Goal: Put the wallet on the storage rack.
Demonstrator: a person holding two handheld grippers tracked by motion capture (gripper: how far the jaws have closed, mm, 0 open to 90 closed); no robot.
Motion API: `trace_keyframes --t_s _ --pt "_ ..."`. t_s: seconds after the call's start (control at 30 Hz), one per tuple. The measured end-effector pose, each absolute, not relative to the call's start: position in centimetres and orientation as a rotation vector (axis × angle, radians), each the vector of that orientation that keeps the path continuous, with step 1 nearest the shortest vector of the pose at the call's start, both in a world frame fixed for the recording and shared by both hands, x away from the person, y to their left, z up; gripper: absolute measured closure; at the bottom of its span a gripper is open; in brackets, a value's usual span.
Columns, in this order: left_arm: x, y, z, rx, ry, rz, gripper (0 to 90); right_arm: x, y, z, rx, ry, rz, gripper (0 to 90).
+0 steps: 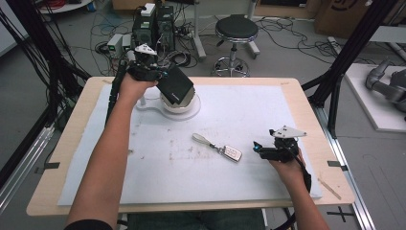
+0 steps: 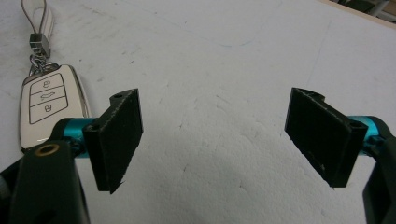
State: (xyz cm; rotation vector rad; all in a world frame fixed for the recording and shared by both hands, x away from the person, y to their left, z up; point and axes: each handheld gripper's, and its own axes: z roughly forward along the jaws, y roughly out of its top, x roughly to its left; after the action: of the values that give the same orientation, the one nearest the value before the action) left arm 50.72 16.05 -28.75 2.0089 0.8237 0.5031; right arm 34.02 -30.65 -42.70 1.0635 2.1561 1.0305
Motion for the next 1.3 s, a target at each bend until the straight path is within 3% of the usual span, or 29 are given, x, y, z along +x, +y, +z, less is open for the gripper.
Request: trace_keyframes --t_s 0.67,1.07,1.13,1.17,1.2,1.3 --pt "51.1 15.5 -31.2 2.053 0.823 0.635 82.7 34.0 -30.6 -42.7 1.063 2.154 1.031 19.4" --pt "50.7 14.8 -33.3 2.055 0.824 0.624 81.8 34.0 -30.4 -42.8 1.050 2.163 1.024 19.4" --pt "50.7 14.9 -33.2 2.054 0.831 0.632 76.9 34.0 -30.4 -42.8 1.048 2.166 1.024 19.4" --pt "50.7 14.9 -33.2 2.047 0.841 0.637 61.3 34.0 -30.4 -42.8 1.047 2.166 1.027 19.4" --pt "50.7 15.0 -33.1 2.041 0.852 0.640 61.3 34.0 -30.4 -42.8 1.047 2.166 1.027 19.4" --pt "50.4 15.2 -32.6 2.013 0.860 0.650 46.7 34.1 -30.4 -42.8 1.052 2.164 1.028 19.4"
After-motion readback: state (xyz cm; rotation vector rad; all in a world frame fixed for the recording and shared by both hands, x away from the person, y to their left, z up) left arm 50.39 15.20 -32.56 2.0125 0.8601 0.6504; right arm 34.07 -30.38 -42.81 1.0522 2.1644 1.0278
